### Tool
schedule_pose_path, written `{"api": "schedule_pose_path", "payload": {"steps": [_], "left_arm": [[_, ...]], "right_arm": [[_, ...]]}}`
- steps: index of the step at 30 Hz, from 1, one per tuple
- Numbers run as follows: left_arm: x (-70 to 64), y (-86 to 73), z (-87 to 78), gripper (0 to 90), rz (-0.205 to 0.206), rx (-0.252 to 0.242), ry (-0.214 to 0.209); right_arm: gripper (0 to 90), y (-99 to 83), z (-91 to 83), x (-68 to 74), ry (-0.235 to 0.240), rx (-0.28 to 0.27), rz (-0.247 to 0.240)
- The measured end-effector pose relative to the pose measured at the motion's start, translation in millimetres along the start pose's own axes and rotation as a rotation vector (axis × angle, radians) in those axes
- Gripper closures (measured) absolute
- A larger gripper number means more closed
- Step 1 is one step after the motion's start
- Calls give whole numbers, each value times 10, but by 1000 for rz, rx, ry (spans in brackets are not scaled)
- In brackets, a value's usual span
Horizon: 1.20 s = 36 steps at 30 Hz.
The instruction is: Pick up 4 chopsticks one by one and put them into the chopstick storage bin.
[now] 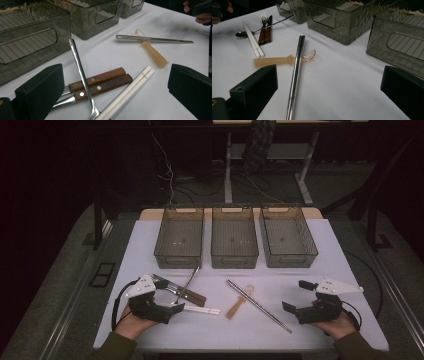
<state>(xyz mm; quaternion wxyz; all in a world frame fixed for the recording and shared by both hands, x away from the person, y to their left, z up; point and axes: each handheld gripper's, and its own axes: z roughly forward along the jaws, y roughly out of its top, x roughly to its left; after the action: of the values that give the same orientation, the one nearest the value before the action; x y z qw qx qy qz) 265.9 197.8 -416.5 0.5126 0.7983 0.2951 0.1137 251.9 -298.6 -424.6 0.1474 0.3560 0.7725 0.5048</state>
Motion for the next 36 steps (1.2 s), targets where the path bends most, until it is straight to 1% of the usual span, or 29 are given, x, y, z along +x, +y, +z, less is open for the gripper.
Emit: {"api": "schedule_pose_path", "payload": {"steps": [6, 9, 12, 16, 19, 21, 25, 28, 30, 36], "left_arm": [[-1, 9, 13, 0, -1, -3, -6], [-1, 9, 15, 0, -1, 0, -5], [-10, 6, 11, 0, 3, -2, -7], [-13, 3, 9, 0, 5, -4, -7], [-13, 6, 16, 0, 5, -5, -7], [-14, 6, 19, 0, 5, -5, -5], [-22, 11, 20, 0, 1, -10, -6], [-29, 16, 21, 0, 1, -15, -7], [-34, 18, 20, 0, 2, -17, -7], [-38, 8, 10, 0, 9, -14, -9]], "right_arm": [[5, 1, -9, -3, -2, 2, -10], [5, 12, -6, -11, -7, 7, -2], [5, 53, 2, -1, -12, 19, -5], [6, 98, 11, 26, -13, 17, -14], [6, 139, 68, 53, -1, 38, -12], [57, 161, 101, 63, 19, 42, -15], [58, 209, 193, 85, 41, 54, -13], [66, 229, 236, 96, 42, 69, -17], [134, 269, 295, 103, 54, 75, -14], [147, 364, 498, 133, 67, 108, -22]]}}
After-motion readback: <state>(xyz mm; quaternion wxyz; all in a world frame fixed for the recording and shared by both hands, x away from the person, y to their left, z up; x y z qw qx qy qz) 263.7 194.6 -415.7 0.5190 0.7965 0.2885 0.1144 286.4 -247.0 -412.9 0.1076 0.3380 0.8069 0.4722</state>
